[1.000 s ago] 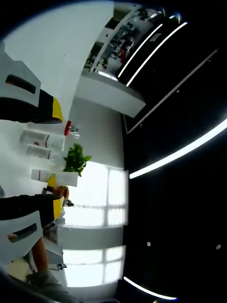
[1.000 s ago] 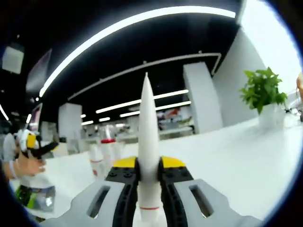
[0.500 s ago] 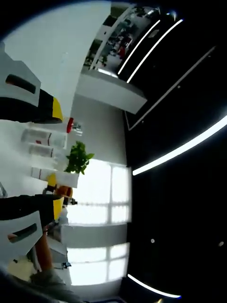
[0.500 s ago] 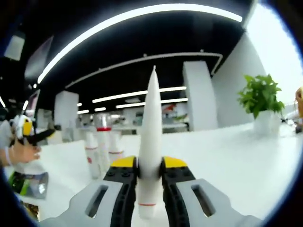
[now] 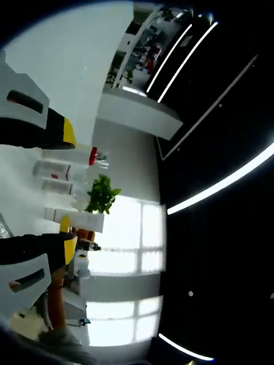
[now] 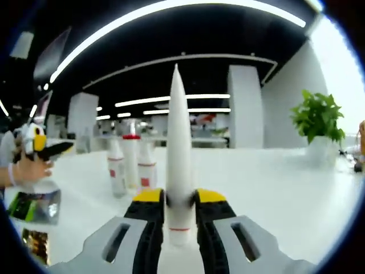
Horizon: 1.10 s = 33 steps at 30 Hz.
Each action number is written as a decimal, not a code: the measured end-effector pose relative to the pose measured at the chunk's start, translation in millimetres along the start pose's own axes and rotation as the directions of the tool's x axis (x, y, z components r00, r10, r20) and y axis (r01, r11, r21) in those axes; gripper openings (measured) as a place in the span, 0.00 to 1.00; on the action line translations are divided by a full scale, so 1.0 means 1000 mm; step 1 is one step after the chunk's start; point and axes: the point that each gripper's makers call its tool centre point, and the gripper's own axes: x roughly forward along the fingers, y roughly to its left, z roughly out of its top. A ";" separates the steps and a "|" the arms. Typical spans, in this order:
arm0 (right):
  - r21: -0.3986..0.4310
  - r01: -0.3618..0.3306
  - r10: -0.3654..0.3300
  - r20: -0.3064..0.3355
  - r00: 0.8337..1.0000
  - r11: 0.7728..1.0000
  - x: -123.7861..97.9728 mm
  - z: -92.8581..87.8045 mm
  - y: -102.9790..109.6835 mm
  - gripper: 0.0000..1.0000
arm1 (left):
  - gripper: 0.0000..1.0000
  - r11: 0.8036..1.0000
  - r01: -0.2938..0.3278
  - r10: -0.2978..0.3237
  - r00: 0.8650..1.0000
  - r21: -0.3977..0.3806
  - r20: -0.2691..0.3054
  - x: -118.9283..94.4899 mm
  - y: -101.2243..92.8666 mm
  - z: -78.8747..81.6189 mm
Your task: Arrange the skincare products in the storage area until every visible bottle or jar stands upright without overlapping.
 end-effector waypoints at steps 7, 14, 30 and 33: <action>0.014 -0.010 0.012 -0.138 0.990 1.000 -0.007 -0.021 -0.001 0.17 | 0.60 1.000 -0.018 0.019 0.999 0.013 -0.035 0.002 0.002 -0.009; -0.013 -0.027 0.024 -0.161 0.987 1.000 0.003 -0.024 -0.006 0.17 | 0.59 0.999 -0.025 0.026 0.999 0.021 -0.047 0.002 0.004 -0.011; 0.046 -0.018 0.027 -0.205 0.978 0.999 0.058 -0.036 -0.017 0.15 | 0.56 0.999 -0.046 0.047 0.998 0.026 -0.047 0.002 0.009 -0.010; 0.048 0.001 0.010 -0.236 0.972 0.999 0.062 -0.039 -0.021 0.15 | 0.56 0.999 -0.050 0.050 0.998 0.006 -0.036 0.000 0.011 -0.008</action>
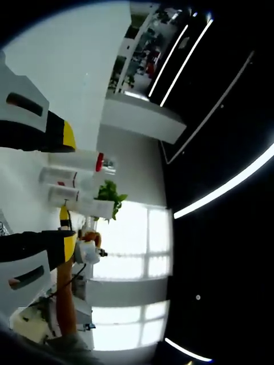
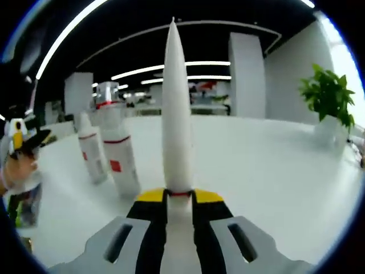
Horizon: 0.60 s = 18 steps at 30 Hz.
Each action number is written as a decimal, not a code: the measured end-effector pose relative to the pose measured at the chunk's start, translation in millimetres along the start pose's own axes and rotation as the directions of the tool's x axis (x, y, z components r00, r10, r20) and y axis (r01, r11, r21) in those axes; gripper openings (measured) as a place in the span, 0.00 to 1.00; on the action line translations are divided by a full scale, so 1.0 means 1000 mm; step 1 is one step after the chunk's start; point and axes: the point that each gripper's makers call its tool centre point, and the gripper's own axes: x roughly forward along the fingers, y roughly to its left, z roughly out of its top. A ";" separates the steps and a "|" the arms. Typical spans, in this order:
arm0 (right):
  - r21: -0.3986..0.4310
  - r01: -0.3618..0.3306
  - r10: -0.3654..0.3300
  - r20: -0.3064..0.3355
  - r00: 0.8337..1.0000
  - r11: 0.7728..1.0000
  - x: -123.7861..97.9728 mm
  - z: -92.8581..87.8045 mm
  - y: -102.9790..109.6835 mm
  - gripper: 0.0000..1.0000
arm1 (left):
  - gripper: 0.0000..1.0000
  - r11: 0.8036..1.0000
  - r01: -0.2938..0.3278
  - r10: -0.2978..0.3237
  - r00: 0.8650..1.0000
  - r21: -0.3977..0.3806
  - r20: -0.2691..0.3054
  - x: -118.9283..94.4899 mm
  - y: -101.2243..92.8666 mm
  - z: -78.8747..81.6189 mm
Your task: Arrange the skincare products in the storage area until every visible bottle or jar stands upright without overlapping.
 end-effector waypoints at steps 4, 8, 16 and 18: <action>-0.033 0.016 -0.018 -0.044 0.999 0.999 -0.001 -0.007 -0.004 0.14 | 0.56 1.000 -0.003 0.003 1.000 -0.003 0.008 -0.001 0.000 0.002; -0.051 0.020 -0.024 -0.064 0.998 0.998 -0.002 -0.011 -0.006 0.10 | 0.55 1.000 -0.002 0.002 1.000 -0.003 0.013 -0.002 -0.001 0.003; -0.032 0.099 -0.101 -0.080 0.992 0.995 -0.004 -0.015 -0.033 0.00 | 0.55 1.000 0.001 -0.001 1.000 -0.006 0.020 -0.004 -0.001 0.004; 0.015 0.103 -0.102 -0.061 0.993 0.995 -0.003 -0.011 -0.038 0.00 | 0.55 1.000 0.002 -0.002 1.000 -0.008 0.020 -0.004 -0.001 0.004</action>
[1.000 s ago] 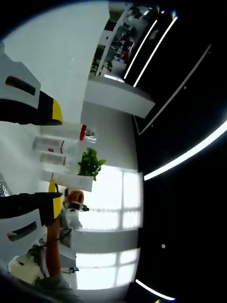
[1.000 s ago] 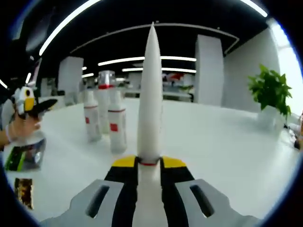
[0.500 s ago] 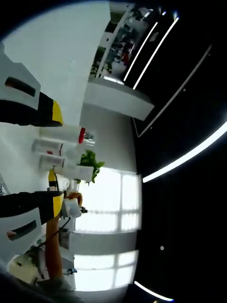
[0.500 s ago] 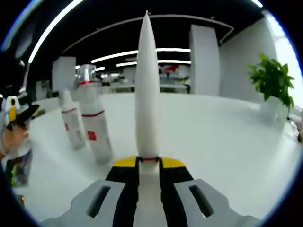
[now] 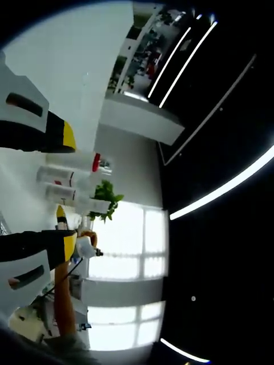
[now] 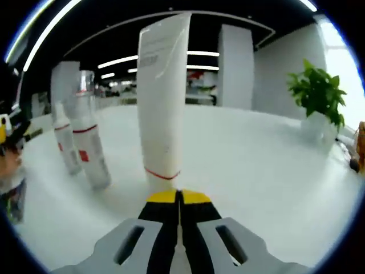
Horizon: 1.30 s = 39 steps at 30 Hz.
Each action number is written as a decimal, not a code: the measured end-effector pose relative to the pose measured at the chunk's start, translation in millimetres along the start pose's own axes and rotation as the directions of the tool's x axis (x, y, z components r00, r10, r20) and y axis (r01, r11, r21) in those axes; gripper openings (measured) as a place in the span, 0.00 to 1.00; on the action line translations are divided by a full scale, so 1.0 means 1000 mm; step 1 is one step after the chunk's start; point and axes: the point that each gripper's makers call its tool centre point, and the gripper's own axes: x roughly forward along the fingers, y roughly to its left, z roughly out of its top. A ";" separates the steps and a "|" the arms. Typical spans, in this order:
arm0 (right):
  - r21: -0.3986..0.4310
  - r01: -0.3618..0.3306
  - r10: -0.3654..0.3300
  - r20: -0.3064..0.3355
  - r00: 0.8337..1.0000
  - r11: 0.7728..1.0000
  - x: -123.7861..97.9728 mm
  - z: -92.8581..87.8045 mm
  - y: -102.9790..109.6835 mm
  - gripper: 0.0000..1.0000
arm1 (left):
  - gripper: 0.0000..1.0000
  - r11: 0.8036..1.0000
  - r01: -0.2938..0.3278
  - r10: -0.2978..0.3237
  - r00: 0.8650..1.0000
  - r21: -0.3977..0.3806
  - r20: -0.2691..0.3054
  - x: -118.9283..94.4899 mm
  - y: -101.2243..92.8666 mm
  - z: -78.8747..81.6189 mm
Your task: Arrange the skincare products in the storage area until every visible bottle or jar stands upright without overlapping.
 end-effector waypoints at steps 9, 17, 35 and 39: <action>0.066 0.024 -0.023 -0.004 1.000 0.998 0.012 -0.002 0.000 0.00 | 0.55 1.000 0.003 -0.003 1.000 -0.006 0.002 0.000 0.000 0.000; 0.099 0.048 -0.047 -0.010 0.999 0.994 0.024 0.000 0.009 0.00 | 0.56 1.000 0.005 -0.005 1.000 -0.011 0.001 0.000 -0.001 -0.001; 0.045 0.036 -0.035 -0.006 0.999 0.998 0.050 0.009 0.045 0.00 | 0.56 1.000 0.009 -0.008 1.000 -0.017 0.005 0.000 -0.002 0.001; 0.016 0.034 -0.035 0.003 0.999 0.999 0.054 0.012 0.045 0.00 | 0.56 1.000 0.013 -0.013 1.000 -0.018 0.009 0.000 -0.004 0.001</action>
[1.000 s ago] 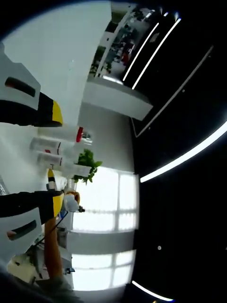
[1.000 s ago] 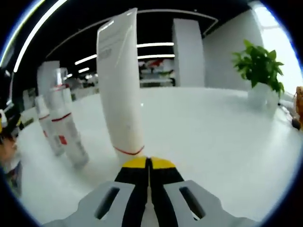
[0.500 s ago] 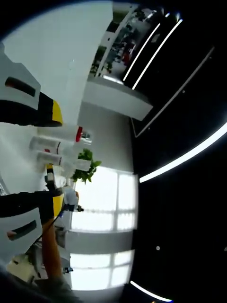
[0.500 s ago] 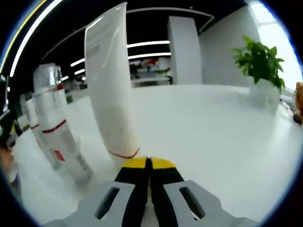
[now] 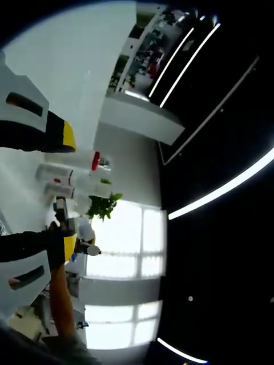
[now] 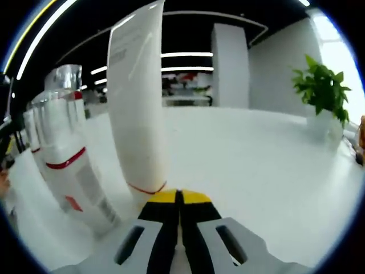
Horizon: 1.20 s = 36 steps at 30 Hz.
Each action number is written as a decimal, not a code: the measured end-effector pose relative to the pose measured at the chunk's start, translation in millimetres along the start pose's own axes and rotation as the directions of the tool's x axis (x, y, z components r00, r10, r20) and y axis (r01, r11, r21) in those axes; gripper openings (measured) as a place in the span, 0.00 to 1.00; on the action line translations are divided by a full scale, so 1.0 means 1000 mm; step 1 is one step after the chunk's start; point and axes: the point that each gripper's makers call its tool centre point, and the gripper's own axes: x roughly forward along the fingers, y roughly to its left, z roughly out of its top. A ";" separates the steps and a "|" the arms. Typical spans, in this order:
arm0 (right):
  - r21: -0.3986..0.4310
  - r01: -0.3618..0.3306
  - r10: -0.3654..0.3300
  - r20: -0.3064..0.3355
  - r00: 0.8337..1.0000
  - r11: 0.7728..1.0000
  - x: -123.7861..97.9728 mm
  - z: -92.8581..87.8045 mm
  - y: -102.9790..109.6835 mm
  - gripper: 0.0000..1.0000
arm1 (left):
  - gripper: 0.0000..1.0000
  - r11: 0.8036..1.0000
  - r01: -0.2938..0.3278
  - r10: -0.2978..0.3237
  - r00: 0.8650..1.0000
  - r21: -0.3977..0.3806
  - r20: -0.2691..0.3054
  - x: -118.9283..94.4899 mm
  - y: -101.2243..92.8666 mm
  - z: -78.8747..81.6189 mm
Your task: Arrange the skincare products in the storage area until every visible bottle or jar stands upright without overlapping.
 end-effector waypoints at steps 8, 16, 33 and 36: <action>-0.030 -0.062 0.063 0.029 0.998 0.998 0.010 0.010 0.012 0.00 | 0.56 1.000 0.002 -0.002 1.000 0.001 0.002 0.002 -0.001 0.000; -0.029 -0.121 0.122 0.063 0.990 0.992 0.023 0.020 0.021 0.00 | 0.56 1.000 -0.001 0.001 1.000 -0.006 0.016 0.002 0.001 0.004; 0.046 -0.232 0.224 0.133 0.965 0.972 0.022 0.035 0.020 0.00 | 0.56 1.000 -0.002 0.002 1.000 -0.002 0.012 0.002 -0.001 0.002; 0.023 -0.299 0.297 0.069 0.952 0.954 0.016 0.021 0.029 0.00 | 0.56 1.000 0.001 -0.001 1.000 -0.003 0.013 0.002 -0.001 0.003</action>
